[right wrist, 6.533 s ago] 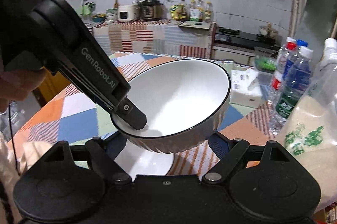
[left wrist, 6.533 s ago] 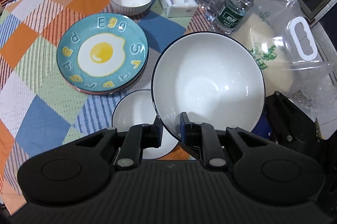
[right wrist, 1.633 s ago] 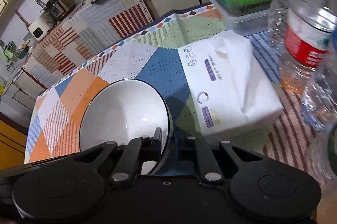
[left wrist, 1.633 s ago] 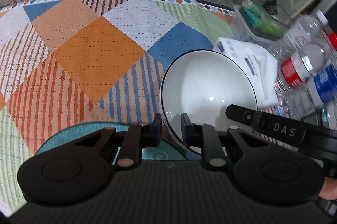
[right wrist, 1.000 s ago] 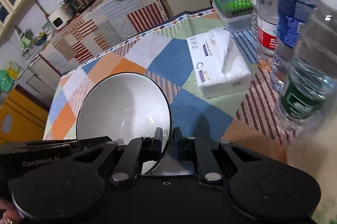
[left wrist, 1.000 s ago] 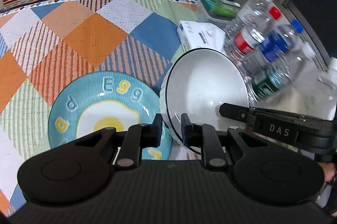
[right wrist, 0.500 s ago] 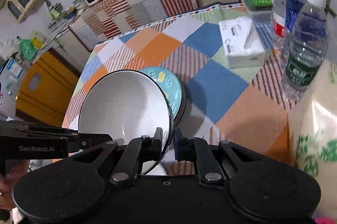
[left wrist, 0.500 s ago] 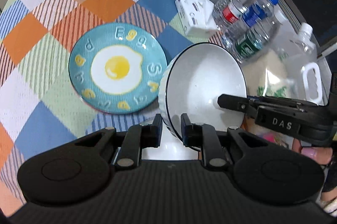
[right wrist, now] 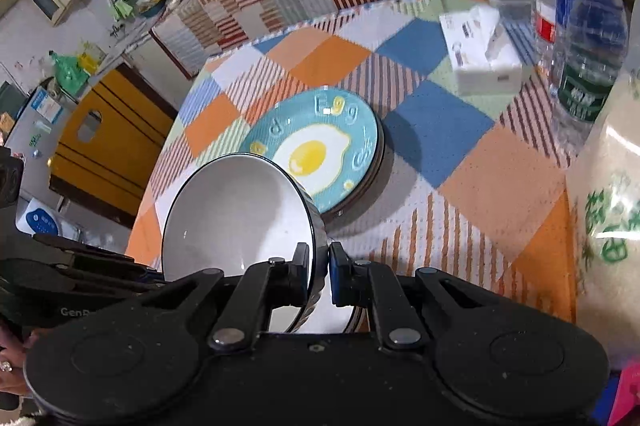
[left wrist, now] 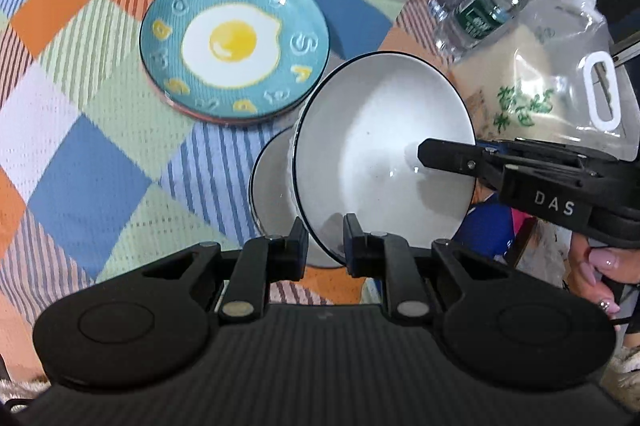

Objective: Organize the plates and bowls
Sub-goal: 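Carry the white bowl with both grippers toward the two stacked bowls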

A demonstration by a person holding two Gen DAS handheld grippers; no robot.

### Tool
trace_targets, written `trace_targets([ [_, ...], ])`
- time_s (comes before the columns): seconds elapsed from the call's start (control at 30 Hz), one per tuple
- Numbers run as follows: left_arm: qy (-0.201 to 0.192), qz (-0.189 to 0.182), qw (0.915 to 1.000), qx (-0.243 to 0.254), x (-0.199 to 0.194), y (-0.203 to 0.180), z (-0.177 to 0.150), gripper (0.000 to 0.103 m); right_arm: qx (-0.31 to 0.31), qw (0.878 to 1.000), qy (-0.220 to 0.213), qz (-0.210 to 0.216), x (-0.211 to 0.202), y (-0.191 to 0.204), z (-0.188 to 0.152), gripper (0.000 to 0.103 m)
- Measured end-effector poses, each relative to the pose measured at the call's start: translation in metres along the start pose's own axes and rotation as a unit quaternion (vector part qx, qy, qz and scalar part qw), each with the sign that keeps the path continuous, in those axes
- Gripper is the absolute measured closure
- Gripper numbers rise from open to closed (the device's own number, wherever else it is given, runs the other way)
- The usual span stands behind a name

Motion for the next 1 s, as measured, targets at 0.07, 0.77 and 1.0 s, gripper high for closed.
trace_targets([
  [0.07,0.007,0.002,1.0,-0.003,0.004,0.003,-0.004,0.087,-0.001,1.0,0.008,-0.001,0.005,-0.001,-0.005,0.089],
  [0.77,0.062,0.008,0.9962,-0.062,0.04,0.025,-0.012,0.087,-0.023,0.998,0.045,-0.034,0.041,0.003,-0.022,0.09],
  [1.0,0.06,0.018,0.9968,-0.049,0.045,0.024,-0.012,0.082,-0.055,0.996,0.038,-0.054,0.048,0.01,-0.026,0.089],
])
Point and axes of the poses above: each gripper's, at about its wrist camera, not at the fingertips, and x roughly the way its jaws point, y to its left, z to its top, the point moved 3 cm from there along x, roughly the way its jaws point, and after that the axes turned 4 degrees about -z, right-handed, at the moved point
